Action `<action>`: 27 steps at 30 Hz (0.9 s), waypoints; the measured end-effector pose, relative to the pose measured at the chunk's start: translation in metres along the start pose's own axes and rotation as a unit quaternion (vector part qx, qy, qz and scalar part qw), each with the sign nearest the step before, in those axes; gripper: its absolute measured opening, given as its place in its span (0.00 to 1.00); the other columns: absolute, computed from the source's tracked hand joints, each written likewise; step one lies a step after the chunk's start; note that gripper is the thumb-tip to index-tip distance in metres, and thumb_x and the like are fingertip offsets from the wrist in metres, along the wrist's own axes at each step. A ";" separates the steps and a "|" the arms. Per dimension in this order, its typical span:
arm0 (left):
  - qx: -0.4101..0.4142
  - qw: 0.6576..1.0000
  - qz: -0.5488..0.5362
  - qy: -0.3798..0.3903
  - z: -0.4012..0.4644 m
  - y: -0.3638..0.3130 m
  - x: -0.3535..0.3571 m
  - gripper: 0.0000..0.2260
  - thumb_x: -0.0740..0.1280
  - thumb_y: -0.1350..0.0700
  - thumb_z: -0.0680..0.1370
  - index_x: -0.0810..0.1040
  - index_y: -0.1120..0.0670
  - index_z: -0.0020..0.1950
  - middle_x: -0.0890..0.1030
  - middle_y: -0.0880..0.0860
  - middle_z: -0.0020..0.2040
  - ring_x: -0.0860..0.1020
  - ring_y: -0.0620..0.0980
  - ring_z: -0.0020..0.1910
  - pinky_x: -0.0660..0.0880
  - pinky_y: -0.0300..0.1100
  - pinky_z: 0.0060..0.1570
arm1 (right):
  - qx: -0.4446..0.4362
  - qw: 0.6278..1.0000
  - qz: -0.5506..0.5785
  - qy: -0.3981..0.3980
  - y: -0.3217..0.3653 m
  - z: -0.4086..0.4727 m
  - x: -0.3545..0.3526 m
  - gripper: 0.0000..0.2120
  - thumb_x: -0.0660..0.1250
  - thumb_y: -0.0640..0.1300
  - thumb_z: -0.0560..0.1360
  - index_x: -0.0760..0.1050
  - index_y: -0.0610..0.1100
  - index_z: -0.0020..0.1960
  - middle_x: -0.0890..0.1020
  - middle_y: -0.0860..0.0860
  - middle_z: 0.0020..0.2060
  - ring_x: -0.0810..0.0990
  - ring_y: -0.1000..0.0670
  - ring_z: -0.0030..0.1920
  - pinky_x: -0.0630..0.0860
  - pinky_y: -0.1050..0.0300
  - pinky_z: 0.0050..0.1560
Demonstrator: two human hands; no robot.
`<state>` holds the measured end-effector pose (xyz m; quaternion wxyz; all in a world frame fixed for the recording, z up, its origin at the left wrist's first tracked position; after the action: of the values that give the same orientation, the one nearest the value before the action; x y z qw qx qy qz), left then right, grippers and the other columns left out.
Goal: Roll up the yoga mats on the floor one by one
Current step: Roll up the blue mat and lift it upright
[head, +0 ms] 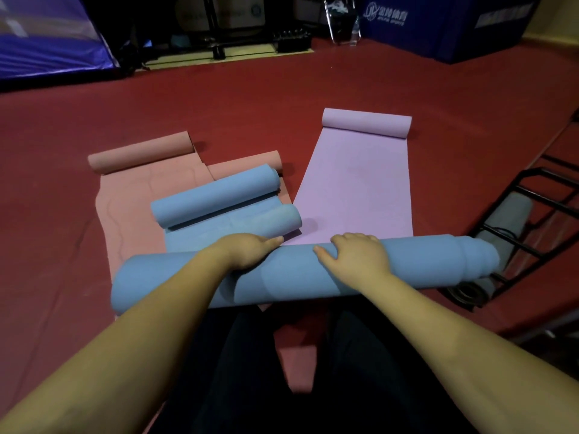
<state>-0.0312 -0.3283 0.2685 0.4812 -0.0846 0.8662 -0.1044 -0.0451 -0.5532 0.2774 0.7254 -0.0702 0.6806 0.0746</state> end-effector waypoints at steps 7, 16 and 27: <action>0.102 0.920 0.123 -0.358 -0.037 -0.010 0.005 0.27 0.48 0.36 0.78 0.78 0.55 0.49 0.77 0.54 0.47 0.76 0.59 0.49 0.73 0.52 0.45 | -0.012 0.998 0.009 0.060 0.001 0.020 0.006 0.31 0.48 0.67 0.79 0.80 0.45 0.55 0.82 0.45 0.53 0.78 0.43 0.55 0.68 0.50 0.54; 0.092 0.913 0.276 -0.286 -0.047 0.004 0.056 0.52 0.76 0.32 0.56 0.63 0.54 0.72 0.72 0.64 0.68 0.71 0.69 0.64 0.65 0.70 0.62 | 0.012 0.988 0.064 0.143 0.004 0.034 0.002 0.34 0.45 0.68 0.78 0.80 0.46 0.57 0.81 0.45 0.55 0.78 0.43 0.56 0.68 0.53 0.47; 0.136 0.904 0.284 -0.290 -0.078 -0.015 0.023 0.47 0.65 0.26 0.62 0.62 0.50 0.75 0.73 0.56 0.64 0.73 0.59 0.56 0.69 0.58 0.58 | 0.011 0.963 0.097 0.251 -0.005 0.027 -0.016 0.33 0.47 0.66 0.79 0.75 0.44 0.67 0.75 0.42 0.67 0.74 0.41 0.64 0.69 0.49 0.62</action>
<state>-0.1088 -0.3406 0.2943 0.7272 0.2046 0.6532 -0.0508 -0.0186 -0.5524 0.2952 0.5212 -0.0124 0.8452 0.1172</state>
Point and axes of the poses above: each hand's wrist, its own z-axis towards the middle knuckle, its own x-axis out of the palm, y = z × x, the point moved 6 cm from there along z, towards the middle knuckle
